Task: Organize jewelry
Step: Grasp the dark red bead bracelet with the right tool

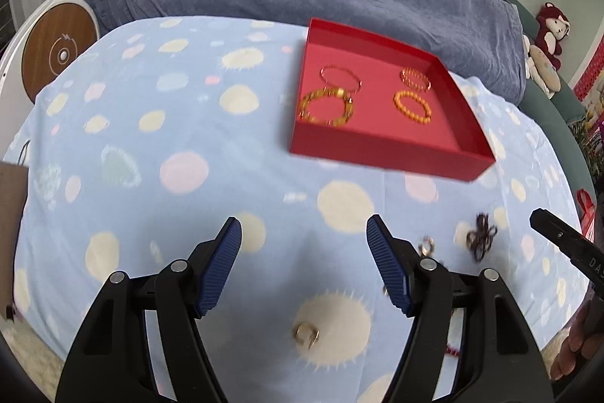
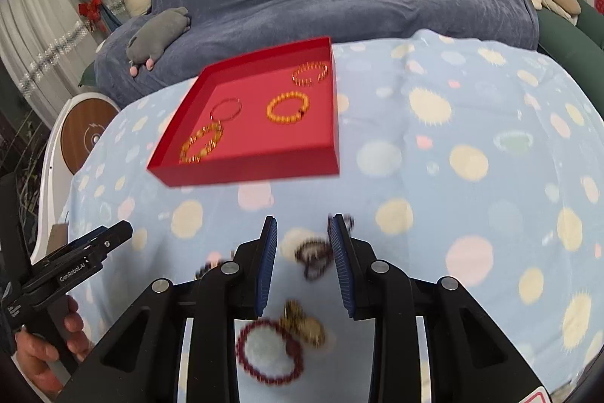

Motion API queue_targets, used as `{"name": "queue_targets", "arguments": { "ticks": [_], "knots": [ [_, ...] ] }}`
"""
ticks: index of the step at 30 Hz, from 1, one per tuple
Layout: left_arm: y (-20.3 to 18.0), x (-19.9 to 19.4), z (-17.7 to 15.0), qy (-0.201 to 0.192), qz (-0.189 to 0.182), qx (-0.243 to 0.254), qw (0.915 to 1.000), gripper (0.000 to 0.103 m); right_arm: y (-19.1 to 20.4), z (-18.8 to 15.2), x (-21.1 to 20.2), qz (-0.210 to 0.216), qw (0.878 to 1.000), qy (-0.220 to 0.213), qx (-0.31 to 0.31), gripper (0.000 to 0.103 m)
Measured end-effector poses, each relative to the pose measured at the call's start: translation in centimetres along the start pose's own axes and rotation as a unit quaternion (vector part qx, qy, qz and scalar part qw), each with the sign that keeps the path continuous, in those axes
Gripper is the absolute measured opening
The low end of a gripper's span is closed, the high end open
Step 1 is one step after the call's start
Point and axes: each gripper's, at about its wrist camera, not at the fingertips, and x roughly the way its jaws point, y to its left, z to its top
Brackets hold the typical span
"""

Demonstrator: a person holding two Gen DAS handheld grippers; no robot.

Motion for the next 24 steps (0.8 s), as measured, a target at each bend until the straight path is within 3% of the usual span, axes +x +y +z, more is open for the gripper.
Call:
{"name": "queue_targets", "arguments": {
  "ticks": [13,24],
  "knots": [
    [0.4,-1.2,-7.6,0.026,0.014,0.015,0.9995,0.065,-0.1,-7.8,-1.0,-0.009,0.999,0.035,0.022,0.029],
    [-0.3,-1.2,-9.4,0.023,0.014,0.027,0.9993,0.065,0.1,-10.2,0.0,-0.009,0.999,0.05,0.015,0.029]
  ]
}}
